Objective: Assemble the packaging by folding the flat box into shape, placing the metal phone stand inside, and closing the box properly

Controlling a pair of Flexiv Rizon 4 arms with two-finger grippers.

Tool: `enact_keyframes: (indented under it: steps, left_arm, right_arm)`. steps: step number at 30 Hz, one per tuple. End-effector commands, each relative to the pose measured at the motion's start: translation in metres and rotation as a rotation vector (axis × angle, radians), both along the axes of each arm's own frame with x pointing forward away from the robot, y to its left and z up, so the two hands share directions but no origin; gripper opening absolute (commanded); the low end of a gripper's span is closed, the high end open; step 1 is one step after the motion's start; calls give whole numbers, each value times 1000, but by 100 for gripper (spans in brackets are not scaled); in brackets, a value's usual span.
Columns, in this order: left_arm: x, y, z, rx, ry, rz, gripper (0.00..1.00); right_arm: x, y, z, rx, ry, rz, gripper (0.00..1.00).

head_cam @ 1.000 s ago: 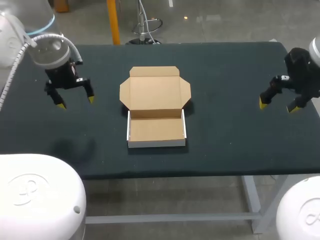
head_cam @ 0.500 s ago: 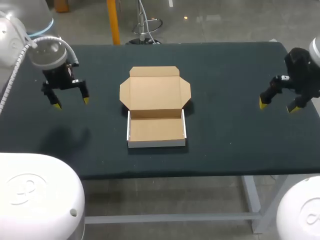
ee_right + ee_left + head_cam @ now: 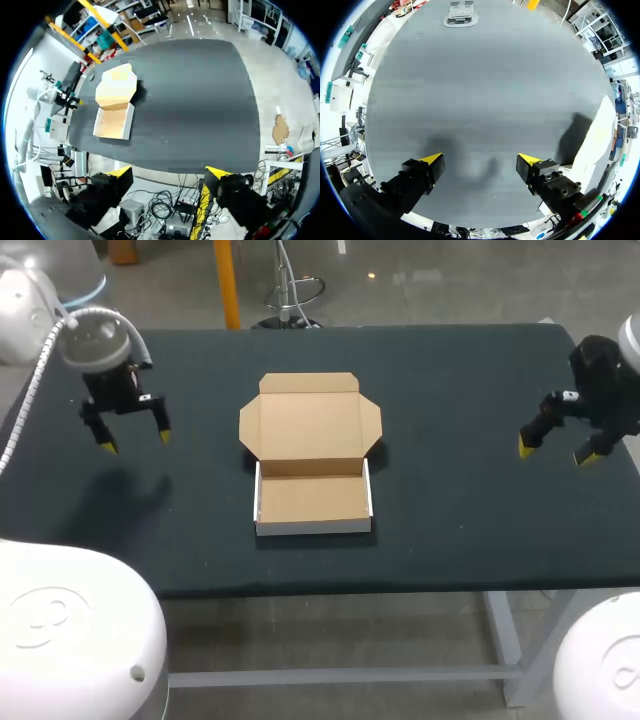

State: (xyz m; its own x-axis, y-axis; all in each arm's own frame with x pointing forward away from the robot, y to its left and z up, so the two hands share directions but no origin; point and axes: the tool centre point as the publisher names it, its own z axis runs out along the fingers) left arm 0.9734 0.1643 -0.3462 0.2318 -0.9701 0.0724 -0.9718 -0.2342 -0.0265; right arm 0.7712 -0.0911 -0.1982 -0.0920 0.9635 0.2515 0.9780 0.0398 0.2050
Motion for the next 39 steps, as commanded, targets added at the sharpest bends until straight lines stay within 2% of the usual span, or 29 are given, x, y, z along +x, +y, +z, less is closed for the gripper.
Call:
enact_keyframes:
  steps: [1,6,39]
  left_arm:
    - [14,5,-6,-6,34,4,100]
    - [24,12,-14,-10,47,18,100]
    - [24,12,-14,-10,47,18,100]
  right_arm:
    - [0,0,3,-2,6,1,100]
    - [0,0,3,-2,6,1,100]
    - [0,0,3,-2,6,1,100]
